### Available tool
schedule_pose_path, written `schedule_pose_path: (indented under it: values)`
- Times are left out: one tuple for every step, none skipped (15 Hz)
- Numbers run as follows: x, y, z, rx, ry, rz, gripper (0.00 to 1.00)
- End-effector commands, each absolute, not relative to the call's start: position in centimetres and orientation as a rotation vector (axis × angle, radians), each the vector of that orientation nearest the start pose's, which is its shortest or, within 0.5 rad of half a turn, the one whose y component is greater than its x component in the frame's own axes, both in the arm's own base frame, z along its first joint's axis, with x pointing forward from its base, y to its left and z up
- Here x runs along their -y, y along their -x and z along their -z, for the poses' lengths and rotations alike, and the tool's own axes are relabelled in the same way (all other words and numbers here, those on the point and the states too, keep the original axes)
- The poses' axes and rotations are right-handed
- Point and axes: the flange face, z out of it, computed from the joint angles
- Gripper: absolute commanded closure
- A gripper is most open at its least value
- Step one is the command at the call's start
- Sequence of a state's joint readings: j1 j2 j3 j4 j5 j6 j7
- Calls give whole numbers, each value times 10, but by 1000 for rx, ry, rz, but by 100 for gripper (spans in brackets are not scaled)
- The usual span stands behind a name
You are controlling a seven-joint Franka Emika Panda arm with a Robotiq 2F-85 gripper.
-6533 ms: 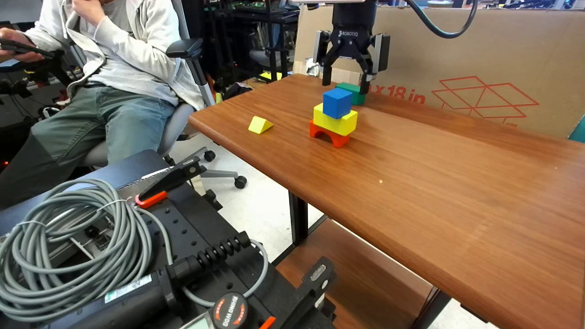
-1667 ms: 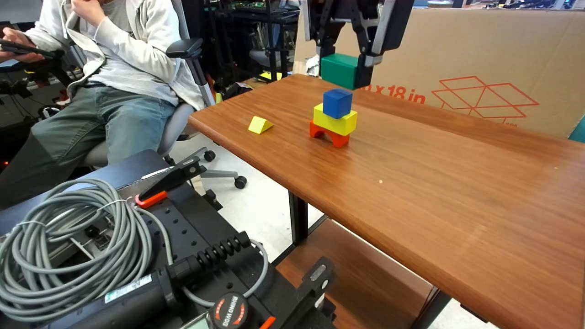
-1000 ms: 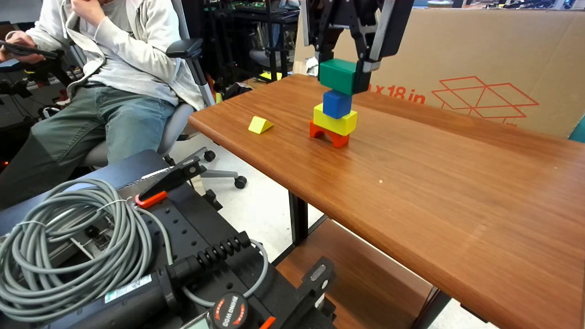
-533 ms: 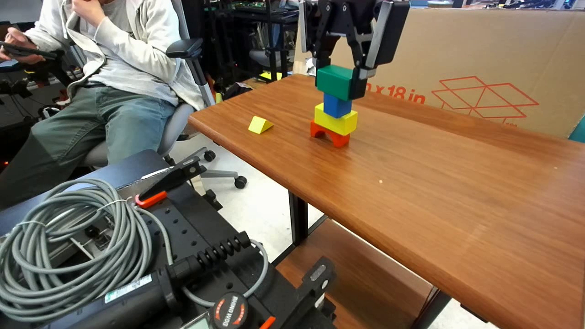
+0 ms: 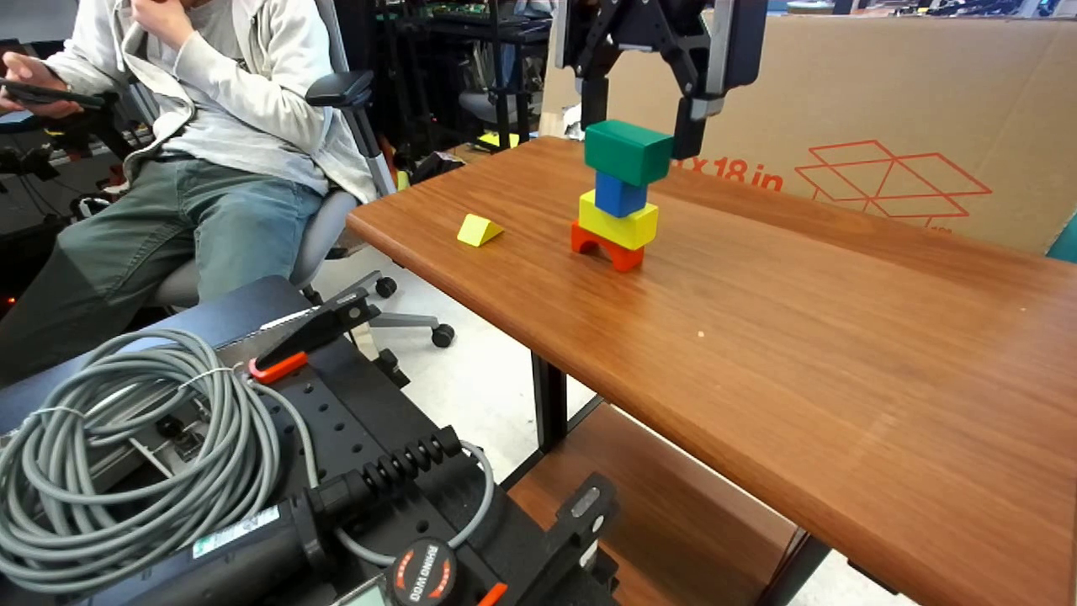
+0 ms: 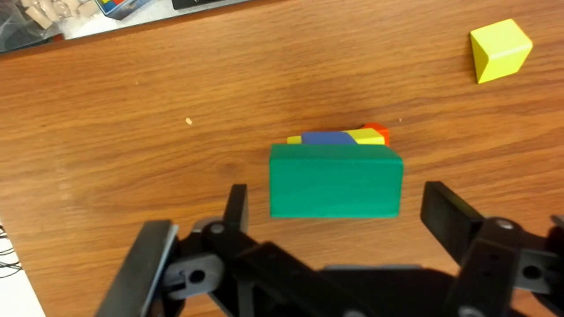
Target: Put the green block on top of the stack of blocks
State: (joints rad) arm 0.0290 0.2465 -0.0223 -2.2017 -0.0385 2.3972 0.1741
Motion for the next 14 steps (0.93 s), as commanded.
schedule_pose_path:
  values:
    - [-4,-550,-298,-209,3174,-45,0]
    - [-6,-548,-308,-195,3177,-24,0]
    - [-10,-543,-320,-167,3185,-26,0]
    - [-12,-541,-327,-154,3186,-22,0]
    - [-18,-537,-334,-129,3192,-16,0]
    - [-23,-534,-341,-119,3191,5,0]
    - [-29,-530,-346,-100,3191,25,0]
    - [-35,-527,-353,-80,3192,34,0]
    - [-40,-523,-357,-54,3188,49,0]
    - [-46,-520,-361,-25,3184,58,0]
    - [-52,-517,-364,11,3174,62,0]
    - [-56,-514,-364,40,3172,66,0]
    - [-61,-510,-363,87,3172,37,0]
    - [-55,-523,-358,13,3175,55,0]
